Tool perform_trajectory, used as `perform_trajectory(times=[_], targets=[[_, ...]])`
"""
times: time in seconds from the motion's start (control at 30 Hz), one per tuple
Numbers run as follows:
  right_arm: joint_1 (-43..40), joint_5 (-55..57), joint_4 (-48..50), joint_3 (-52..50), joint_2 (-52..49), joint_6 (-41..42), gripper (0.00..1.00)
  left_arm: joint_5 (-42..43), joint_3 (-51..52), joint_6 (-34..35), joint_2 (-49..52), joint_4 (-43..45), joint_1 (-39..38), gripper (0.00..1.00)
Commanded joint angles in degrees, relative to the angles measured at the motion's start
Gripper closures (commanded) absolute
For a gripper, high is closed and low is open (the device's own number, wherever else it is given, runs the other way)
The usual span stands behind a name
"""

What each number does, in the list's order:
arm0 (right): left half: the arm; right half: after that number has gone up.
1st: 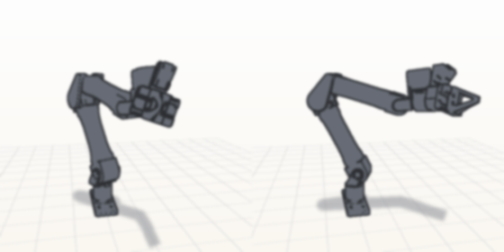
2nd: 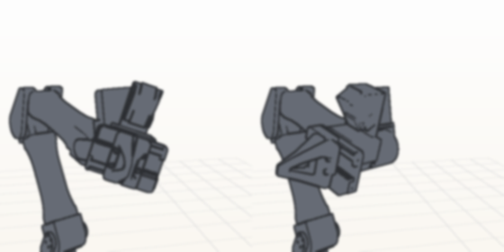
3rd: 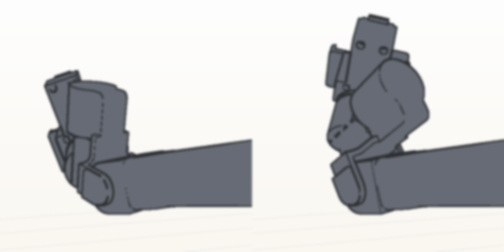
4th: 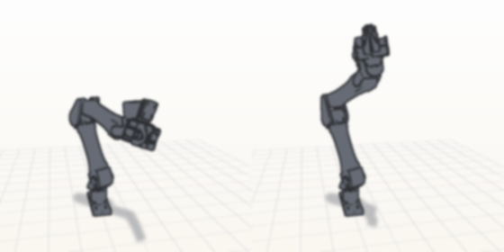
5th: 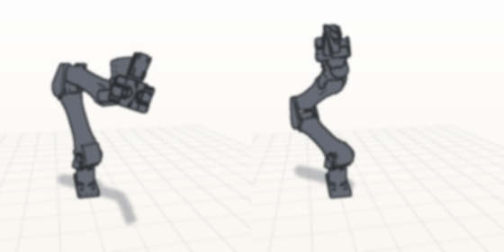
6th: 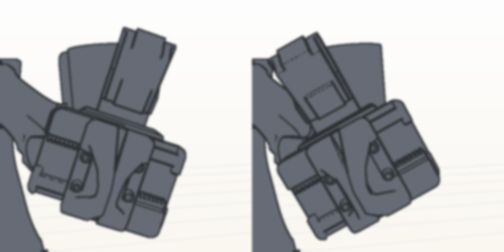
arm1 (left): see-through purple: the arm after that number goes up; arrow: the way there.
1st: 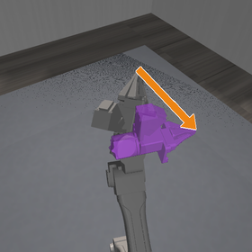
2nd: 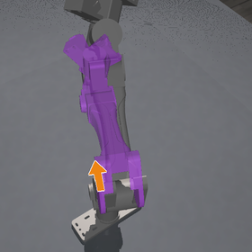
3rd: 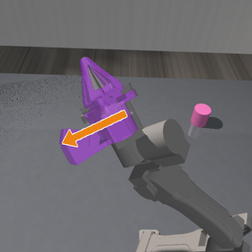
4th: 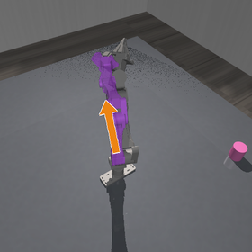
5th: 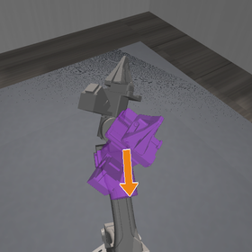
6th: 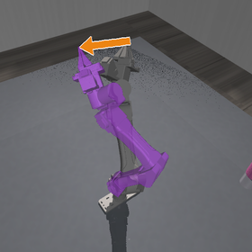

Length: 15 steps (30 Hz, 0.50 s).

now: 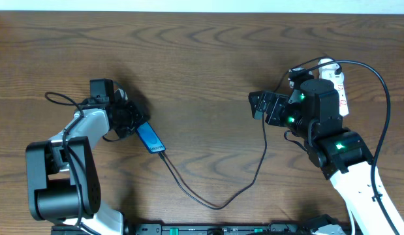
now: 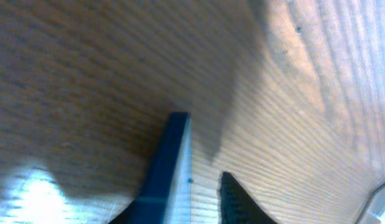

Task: Plug charger to phone and switch on socket
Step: 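Lay the phone flat and open the left gripper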

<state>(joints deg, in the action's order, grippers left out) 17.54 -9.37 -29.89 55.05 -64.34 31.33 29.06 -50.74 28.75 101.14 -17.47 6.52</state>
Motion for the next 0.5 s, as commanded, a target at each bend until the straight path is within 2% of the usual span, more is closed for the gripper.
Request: perform_trajectory(times=[0.0,0.2,0.47], targets=[[-0.31,0.46,-0.15,0.44,-0.17,-0.76,0.01,-2.80,-0.02,-0.68,0.68,-0.70,0.02,0.60],[-0.31,0.46,-0.17,0.44,-0.17,-0.76,0.01,-2.80,-0.04,-0.68,0.68,-0.70,0.02,0.42],[-0.31,0.46,-0.22,0.44,-0.17,-0.76,0.01,-2.84,-0.04,-0.68,0.68,-0.96,0.02,0.27]])
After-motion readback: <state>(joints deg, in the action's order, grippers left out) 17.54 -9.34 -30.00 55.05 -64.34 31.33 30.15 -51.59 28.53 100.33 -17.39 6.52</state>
